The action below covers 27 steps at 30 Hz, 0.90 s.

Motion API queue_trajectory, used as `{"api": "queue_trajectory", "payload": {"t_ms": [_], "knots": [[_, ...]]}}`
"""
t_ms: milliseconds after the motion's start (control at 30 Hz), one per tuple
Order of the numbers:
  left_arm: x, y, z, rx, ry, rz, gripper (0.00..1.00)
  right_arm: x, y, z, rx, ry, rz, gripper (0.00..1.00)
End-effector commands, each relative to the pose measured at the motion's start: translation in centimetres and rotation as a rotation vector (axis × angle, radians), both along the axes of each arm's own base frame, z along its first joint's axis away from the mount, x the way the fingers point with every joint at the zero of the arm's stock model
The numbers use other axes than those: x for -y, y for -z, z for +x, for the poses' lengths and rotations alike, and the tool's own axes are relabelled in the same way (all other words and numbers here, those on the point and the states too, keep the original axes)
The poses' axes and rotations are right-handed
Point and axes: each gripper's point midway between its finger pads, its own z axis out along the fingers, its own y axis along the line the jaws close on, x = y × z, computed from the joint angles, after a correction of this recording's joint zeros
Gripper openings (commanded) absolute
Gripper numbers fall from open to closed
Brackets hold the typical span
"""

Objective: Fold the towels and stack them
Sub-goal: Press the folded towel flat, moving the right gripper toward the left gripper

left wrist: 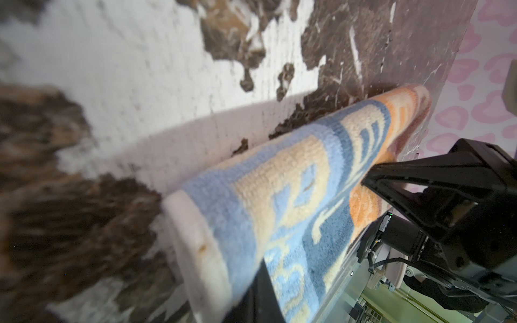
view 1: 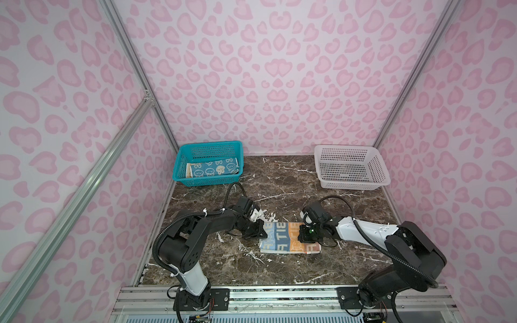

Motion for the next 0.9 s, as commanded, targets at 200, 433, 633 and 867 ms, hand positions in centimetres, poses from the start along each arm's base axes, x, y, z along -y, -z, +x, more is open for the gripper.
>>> {"api": "queue_trajectory", "payload": {"t_ms": [200, 433, 633, 867], "knots": [[-4.1, 2.9, 0.2, 0.009, -0.047, 0.255, 0.03, 8.1, 1.0, -1.3, -0.031, 0.089, -0.296, 0.00], [-3.2, 1.5, 1.1, 0.049, -0.031, 0.211, 0.03, 6.5, -1.5, -0.1, 0.065, 0.035, -0.213, 0.09], [-1.7, -2.0, 2.7, 0.135, -0.022, 0.134, 0.03, 3.7, -6.0, 1.4, 0.285, -0.120, -0.186, 0.42], [-1.1, -9.0, 5.6, 0.325, -0.062, 0.090, 0.16, -0.8, -10.3, 1.2, 0.535, -0.404, -0.238, 0.83]]}}
